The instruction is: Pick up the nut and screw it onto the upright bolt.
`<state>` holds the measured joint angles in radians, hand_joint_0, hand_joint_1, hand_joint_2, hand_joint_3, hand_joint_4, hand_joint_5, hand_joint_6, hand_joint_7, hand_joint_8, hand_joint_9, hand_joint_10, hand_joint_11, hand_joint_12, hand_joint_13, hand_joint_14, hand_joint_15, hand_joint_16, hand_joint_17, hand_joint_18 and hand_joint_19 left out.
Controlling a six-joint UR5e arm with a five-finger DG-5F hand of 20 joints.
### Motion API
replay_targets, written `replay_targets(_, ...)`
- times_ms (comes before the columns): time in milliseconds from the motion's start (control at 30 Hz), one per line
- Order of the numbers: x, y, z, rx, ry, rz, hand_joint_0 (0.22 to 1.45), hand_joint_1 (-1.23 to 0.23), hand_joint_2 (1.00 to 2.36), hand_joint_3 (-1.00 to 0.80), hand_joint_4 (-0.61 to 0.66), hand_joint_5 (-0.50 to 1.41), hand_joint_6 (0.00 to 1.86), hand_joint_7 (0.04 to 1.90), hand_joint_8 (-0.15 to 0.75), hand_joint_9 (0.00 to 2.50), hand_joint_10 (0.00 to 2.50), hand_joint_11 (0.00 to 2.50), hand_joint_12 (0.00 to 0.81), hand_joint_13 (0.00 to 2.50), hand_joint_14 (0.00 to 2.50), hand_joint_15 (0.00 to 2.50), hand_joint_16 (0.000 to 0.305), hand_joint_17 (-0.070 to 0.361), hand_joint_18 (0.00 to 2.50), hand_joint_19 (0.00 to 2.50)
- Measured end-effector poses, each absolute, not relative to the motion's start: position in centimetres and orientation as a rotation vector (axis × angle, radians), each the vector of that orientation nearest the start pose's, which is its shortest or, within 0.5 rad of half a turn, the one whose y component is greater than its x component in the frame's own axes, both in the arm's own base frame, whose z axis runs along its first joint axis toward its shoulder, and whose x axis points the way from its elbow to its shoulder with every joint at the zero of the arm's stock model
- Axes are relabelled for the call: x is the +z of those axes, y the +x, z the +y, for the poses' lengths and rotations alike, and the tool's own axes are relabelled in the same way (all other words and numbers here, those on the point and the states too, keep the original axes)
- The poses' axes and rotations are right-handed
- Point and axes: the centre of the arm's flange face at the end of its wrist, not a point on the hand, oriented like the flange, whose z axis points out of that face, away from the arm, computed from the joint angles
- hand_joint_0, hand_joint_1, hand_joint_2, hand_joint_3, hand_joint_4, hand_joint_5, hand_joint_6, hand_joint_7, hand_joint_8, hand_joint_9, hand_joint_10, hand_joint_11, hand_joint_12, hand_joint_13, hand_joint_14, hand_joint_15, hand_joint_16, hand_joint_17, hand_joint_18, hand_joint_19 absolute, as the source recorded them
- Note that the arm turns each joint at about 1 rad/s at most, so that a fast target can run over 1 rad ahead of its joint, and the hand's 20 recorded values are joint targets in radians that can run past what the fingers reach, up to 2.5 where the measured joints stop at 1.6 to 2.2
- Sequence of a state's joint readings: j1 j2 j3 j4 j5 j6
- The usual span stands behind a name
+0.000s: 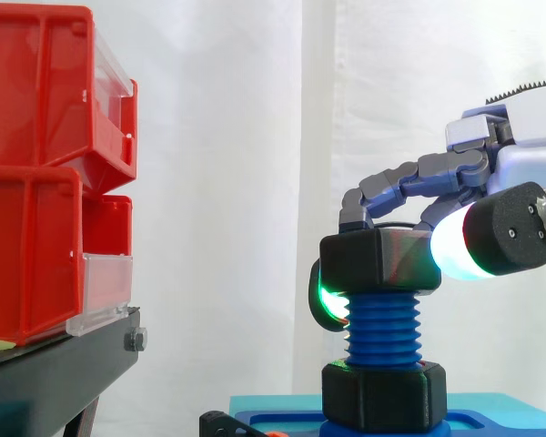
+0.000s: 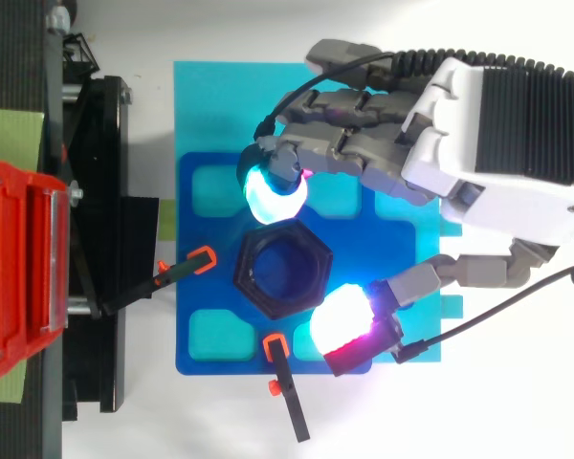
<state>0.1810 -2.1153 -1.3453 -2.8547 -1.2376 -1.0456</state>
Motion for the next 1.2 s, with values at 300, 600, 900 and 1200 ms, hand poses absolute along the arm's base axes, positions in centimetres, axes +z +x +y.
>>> replay_targets(300,28.8,69.8,-4.0,0.272,0.518,1.526,0.57,-0.65,1.00,-0.50,0.24,-0.12,0.50,1.26,0.308,0.71,0.01,0.46,0.320,0.49,0.00,0.02,0.036,0.080,0.23,0.01)
replay_targets(600,28.0,69.6,-3.9,0.282,0.518,1.510,0.57,-0.65,1.00,-0.50,0.23,-0.12,0.50,1.26,0.308,0.70,0.02,0.47,0.321,0.49,0.00,0.03,0.036,0.080,0.23,0.01)
replay_targets(900,28.0,69.6,-3.9,0.280,0.516,1.508,0.56,-0.65,1.00,-0.50,0.22,-0.13,0.50,1.23,0.310,0.71,0.01,0.47,0.323,0.49,0.00,0.03,0.036,0.080,0.23,0.02)
replay_targets(1200,28.0,69.6,-4.1,0.280,0.518,1.508,0.51,-0.72,1.00,-0.50,0.24,-0.18,0.50,1.02,0.303,0.63,0.01,0.45,0.349,0.45,0.00,0.04,0.042,0.096,0.19,0.03)
